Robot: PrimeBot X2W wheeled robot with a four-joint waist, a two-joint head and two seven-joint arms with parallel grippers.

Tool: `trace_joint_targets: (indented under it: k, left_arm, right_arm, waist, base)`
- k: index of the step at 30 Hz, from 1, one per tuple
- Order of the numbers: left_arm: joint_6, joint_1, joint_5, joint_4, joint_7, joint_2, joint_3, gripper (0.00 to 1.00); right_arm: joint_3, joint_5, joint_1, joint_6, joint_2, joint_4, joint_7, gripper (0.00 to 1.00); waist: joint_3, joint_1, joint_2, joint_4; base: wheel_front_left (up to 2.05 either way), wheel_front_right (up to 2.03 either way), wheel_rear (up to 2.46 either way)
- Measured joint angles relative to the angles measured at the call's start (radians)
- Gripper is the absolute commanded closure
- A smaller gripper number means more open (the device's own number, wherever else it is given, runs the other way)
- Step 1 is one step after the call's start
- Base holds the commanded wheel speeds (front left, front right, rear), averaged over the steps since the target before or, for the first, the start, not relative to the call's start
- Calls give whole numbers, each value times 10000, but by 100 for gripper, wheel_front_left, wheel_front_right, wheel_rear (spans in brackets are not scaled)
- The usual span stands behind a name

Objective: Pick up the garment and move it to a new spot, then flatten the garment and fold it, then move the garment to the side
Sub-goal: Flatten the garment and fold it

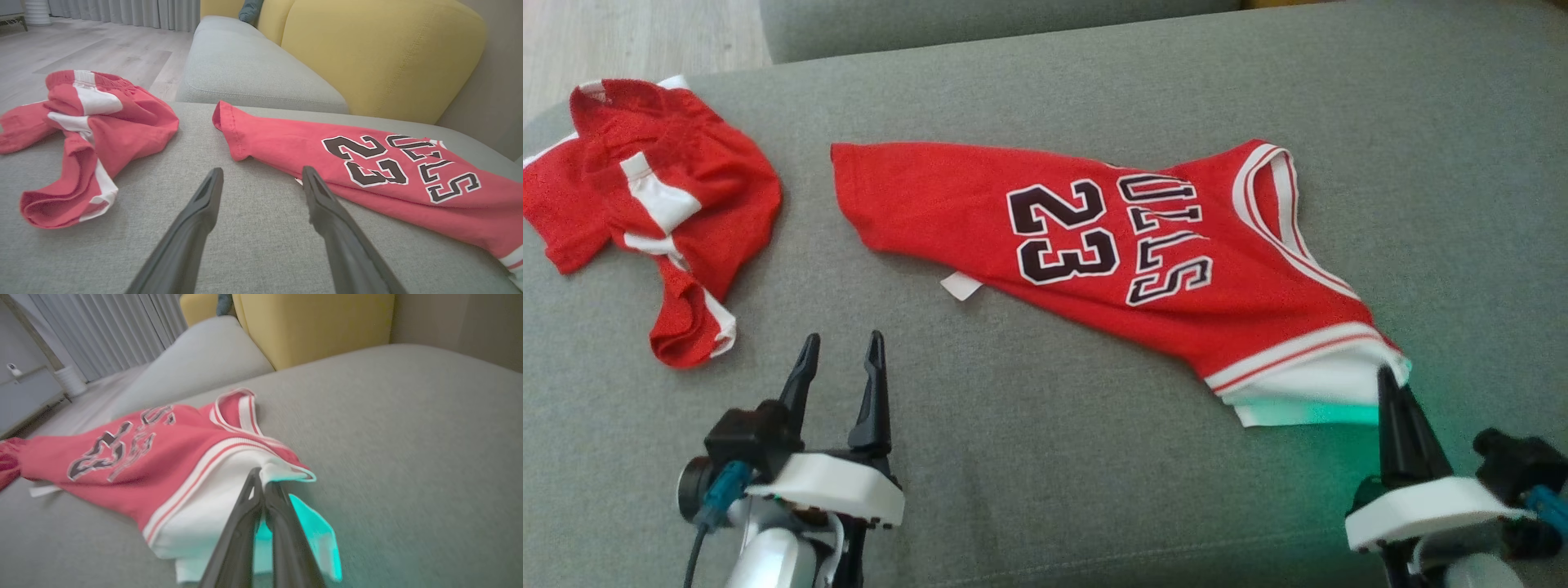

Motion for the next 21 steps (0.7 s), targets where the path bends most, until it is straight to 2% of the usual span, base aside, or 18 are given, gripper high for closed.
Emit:
trace_joint_targets:
  k: [1, 2, 3, 4, 8, 12, 13, 16, 19, 21]
  left_arm:
    - [-44, -6, 0, 8, 0, -2, -2, 0]
    - [-84, -12, 2, 17, 0, -4, -12, 0]
    - [-88, -17, 6, 36, 0, -6, -21, 0]
    - [-111, -18, 23, 59, 0, -8, -23, 0]
    - [-161, -18, 81, 115, 0, -10, 6, 0]
    - [-159, -18, 81, 117, 0, -17, 23, 0]
    - [-159, -18, 79, 113, 0, -21, 19, 0]
    - [-159, -23, 77, 109, 0, -31, -19, 0]
    - [-159, -77, 75, 46, 0, -38, -40, 0]
    - [-159, -184, 75, 0, 0, -40, -58, 0]
  right_arm:
    - [-86, -65, -57, 0, -2, 408, -94, 94]
    - [-153, -105, -126, 0, -4, 826, -167, 59]
    - [-219, -171, -222, 0, 0, 1223, -228, 9]
    - [-280, -284, -337, 0, 0, 1542, -234, 0]
    - [-560, -485, -782, 0, 2, 1975, -543, 0]
    - [-1289, -957, -867, 0, 4, 1417, -623, 0]
    - [-1379, -1183, -910, 0, 0, 861, -495, 0]
    - [-1227, -1480, -1477, 0, 0, 376, 167, 0]
    - [-861, -1904, -2588, 0, -10, 447, 1168, 0]
    - [-612, -2115, -3446, 2, -27, 918, 1918, 0]
  waist:
    - [28, 0, 0, 6]
    - [52, 0, 0, 23]
    - [69, 0, 0, 50]
    - [83, 0, 0, 85]
    - [118, 0, 0, 218]
    - [97, 0, 0, 365]
    - [94, 0, 0, 446]
    - [137, 0, 0, 592]
    - [274, 0, 0, 770]
    - [409, 0, 0, 902]
  base:
    - [0, 0, 0]
    - [0, 0, 0]
    - [0, 0, 0]
    - [0, 0, 0]
    - [0, 0, 0]
    - [0, 0, 0]
    - [0, 0, 0]
    - [0, 0, 0]
    - [0, 0, 0]
    - [0, 0, 0]
